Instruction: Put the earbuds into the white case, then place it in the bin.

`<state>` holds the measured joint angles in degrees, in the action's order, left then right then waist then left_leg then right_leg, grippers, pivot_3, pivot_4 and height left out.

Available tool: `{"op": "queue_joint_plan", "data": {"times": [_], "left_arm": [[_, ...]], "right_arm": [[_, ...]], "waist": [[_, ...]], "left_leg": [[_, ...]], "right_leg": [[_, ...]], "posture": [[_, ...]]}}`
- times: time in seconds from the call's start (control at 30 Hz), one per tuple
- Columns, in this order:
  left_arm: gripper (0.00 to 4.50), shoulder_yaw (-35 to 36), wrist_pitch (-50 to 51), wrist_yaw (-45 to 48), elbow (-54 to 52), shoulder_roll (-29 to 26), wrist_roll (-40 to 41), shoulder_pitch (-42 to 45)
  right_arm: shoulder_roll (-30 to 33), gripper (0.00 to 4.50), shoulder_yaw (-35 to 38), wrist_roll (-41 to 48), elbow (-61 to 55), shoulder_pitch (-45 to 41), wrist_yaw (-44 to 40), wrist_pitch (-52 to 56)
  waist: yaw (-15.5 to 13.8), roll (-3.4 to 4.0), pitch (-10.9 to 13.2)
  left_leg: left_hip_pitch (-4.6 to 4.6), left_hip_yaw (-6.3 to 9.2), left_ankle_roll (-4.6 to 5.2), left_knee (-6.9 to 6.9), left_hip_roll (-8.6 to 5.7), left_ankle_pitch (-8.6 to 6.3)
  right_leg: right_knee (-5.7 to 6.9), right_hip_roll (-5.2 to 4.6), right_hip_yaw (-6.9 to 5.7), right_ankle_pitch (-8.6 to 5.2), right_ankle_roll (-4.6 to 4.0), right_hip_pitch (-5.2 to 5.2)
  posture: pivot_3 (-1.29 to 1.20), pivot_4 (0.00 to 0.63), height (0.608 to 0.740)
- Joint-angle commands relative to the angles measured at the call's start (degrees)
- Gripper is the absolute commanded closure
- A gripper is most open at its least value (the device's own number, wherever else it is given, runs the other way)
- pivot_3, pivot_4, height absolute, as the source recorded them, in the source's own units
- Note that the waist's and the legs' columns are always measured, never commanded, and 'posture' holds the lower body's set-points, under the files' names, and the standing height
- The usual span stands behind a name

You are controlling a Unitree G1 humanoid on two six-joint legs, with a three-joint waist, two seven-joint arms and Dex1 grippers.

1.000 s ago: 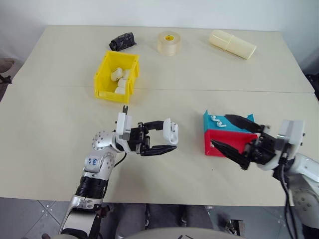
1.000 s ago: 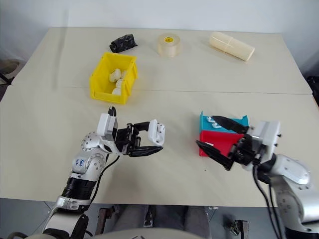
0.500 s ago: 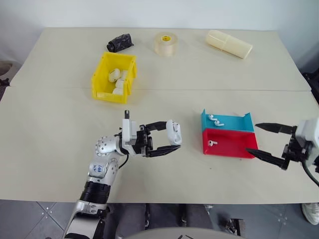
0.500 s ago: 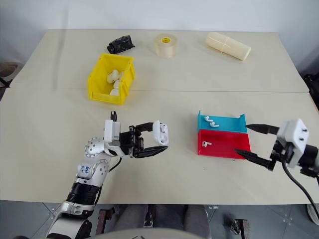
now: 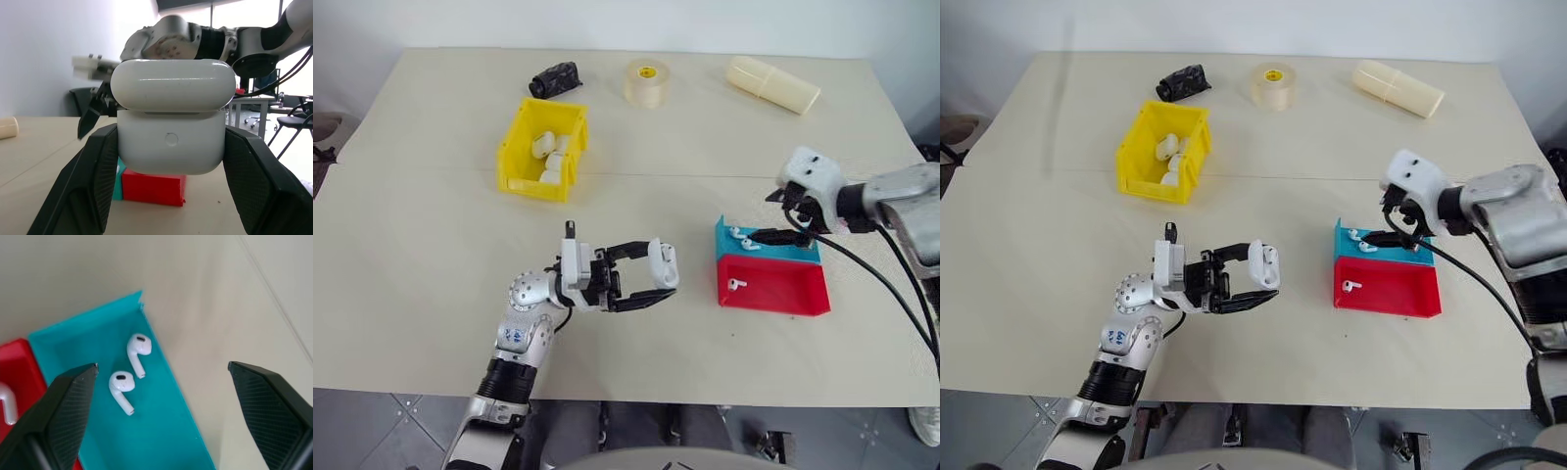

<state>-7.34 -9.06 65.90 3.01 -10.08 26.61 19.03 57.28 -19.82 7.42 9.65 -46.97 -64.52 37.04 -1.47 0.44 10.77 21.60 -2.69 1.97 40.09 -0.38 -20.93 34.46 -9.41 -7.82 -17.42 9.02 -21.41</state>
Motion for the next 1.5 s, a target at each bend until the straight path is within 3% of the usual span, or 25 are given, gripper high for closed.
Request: {"op": "queue_joint_plan", "data": {"times": [0.03,0.2,0.57,0.7,0.83,1.3,1.4,1.5], "left_arm": [[1.72,0.4,-1.8,-0.6,-1.1,0.0,0.0,0.0],[1.72,0.5,-2.9,-1.8,-2.0,-0.3,-0.5,-1.5],[1.72,-0.8,-3.6,-3.6,-2.4,0.4,-1.3,-1.7],[1.72,-0.9,-3.6,-3.9,-2.3,0.4,-1.3,-1.2],[1.72,-1.0,-3.6,-4.0,-2.2,0.3,-1.2,-0.9],[1.72,-0.4,-3.2,-4.1,-2.3,-0.2,-0.8,-0.3],[1.72,-0.3,-3.2,-4.2,-2.3,-0.2,-0.8,-0.2],[1.72,-0.4,-3.2,-4.3,-2.3,-0.2,-0.8,-0.2]], "right_arm": [[-0.8,0.05,-2.2,-4.4,4.5,-2.9,-3.2,-2.6],[-2.2,0.05,-4.3,-7.4,8.0,-5.0,-8.1,-3.5],[-6.3,0.05,-4.5,-11.6,11.6,-5.7,-10.5,-5.6],[-7.0,0.94,-4.9,-12.8,11.6,-5.3,-11.4,-6.4],[-7.6,2.29,-4.7,-13.4,11.1,-5.1,-11.9,-6.5],[-8.0,2.29,-5.0,-15.1,10.5,-4.7,-13.5,-6.0],[-8.1,2.87,-4.9,-15.2,10.3,-4.5,-14.0,-5.7],[-8.1,3.85,-4.9,-15.3,9.6,-4.1,-14.5,-5.3]], "waist": [[0.2,0.00,0.0],[0.3,0.00,0.0],[0.3,0.01,0.0],[0.3,0.01,0.0],[0.3,0.01,0.0],[0.2,0.00,0.0],[0.3,0.00,0.0],[0.3,0.00,0.0]], "left_leg": [[0.00,-0.02,0.00,0.01,-0.01,0.00],[0.00,-0.11,0.01,0.02,0.04,0.01],[0.00,-0.10,0.01,0.04,0.04,0.01],[-0.01,-0.10,0.01,0.04,0.05,0.01],[-0.02,-0.10,0.01,0.07,0.05,0.01],[-0.02,-0.09,0.01,0.07,0.04,0.01],[-0.03,-0.09,0.01,0.07,0.04,0.01],[-0.04,-0.10,0.01,0.09,0.05,0.01]], "right_leg": [[0.00,0.00,0.01,0.00,0.00,0.00],[0.01,0.01,0.06,0.02,0.04,-0.03],[0.02,0.03,0.06,0.02,0.03,-0.03],[0.02,0.04,0.06,0.02,0.04,-0.03],[0.03,0.04,0.06,0.02,0.04,-0.01],[0.03,0.04,0.06,0.02,0.04,0.00],[0.04,0.04,0.06,0.02,0.03,0.00],[0.05,0.04,0.07,0.02,0.03,0.01]], "posture": [[0.00,0.150,0.740],[0.00,0.150,0.740],[0.00,0.150,0.740],[0.00,0.150,0.740],[0.00,0.150,0.740],[0.00,0.150,0.740],[0.00,0.150,0.740],[0.00,0.150,0.740]]}}
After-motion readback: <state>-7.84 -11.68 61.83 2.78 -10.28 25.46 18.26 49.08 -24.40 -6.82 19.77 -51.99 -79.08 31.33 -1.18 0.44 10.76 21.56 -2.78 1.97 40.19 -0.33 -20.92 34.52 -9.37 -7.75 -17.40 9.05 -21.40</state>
